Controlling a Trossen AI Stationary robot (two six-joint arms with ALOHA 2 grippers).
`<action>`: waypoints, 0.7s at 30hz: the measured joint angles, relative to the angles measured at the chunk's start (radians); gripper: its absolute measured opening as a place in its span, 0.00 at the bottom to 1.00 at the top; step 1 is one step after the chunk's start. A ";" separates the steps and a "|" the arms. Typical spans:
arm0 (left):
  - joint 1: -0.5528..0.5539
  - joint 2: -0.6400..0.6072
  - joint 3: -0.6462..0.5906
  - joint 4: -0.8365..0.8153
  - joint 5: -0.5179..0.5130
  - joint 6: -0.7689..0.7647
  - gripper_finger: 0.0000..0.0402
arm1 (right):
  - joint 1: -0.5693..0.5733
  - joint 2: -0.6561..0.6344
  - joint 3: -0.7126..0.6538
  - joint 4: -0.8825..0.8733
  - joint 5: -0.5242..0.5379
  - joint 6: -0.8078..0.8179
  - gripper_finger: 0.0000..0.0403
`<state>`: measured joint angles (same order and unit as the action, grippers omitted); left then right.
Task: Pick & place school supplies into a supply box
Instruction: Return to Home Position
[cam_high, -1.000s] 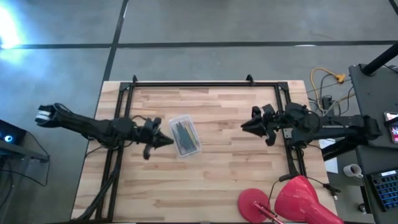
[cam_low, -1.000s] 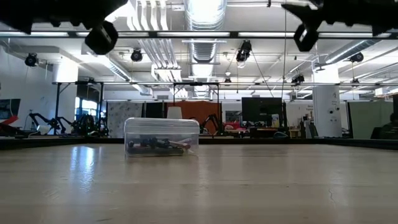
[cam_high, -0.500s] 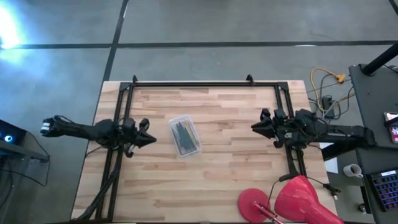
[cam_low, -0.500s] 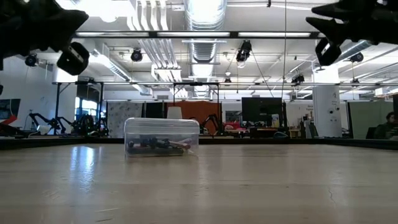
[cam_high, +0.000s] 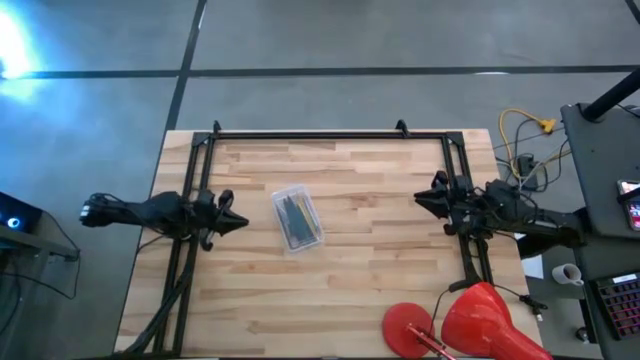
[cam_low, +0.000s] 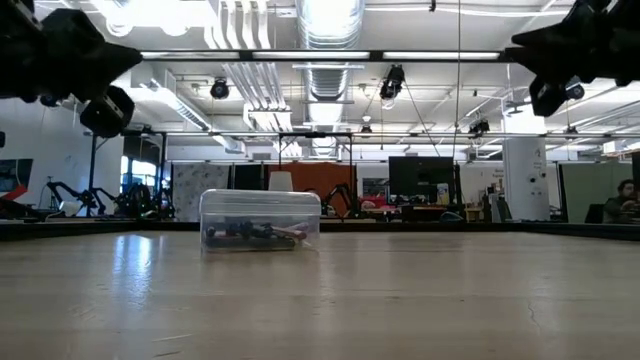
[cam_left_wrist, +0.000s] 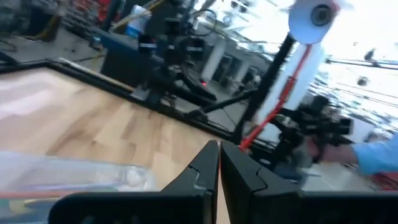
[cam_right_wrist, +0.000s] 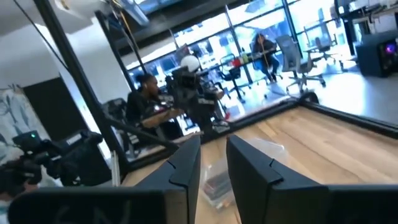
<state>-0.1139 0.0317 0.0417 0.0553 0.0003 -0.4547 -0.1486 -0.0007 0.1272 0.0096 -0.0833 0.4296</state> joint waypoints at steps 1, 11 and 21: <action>0.002 -0.001 -0.014 0.014 -0.011 0.000 0.00 | 0.000 0.001 -0.009 0.016 -0.002 0.000 0.17; 0.010 0.041 -0.029 -0.030 -0.081 0.000 0.00 | -0.002 0.065 -0.030 -0.005 0.016 0.033 0.17; 0.010 0.145 -0.028 -0.033 -0.081 0.000 0.00 | -0.002 0.116 -0.029 -0.005 0.016 0.030 0.17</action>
<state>-0.1036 0.1767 0.0135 0.0227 -0.0810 -0.4549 -0.1509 0.1156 0.0986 0.0044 -0.0675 0.4599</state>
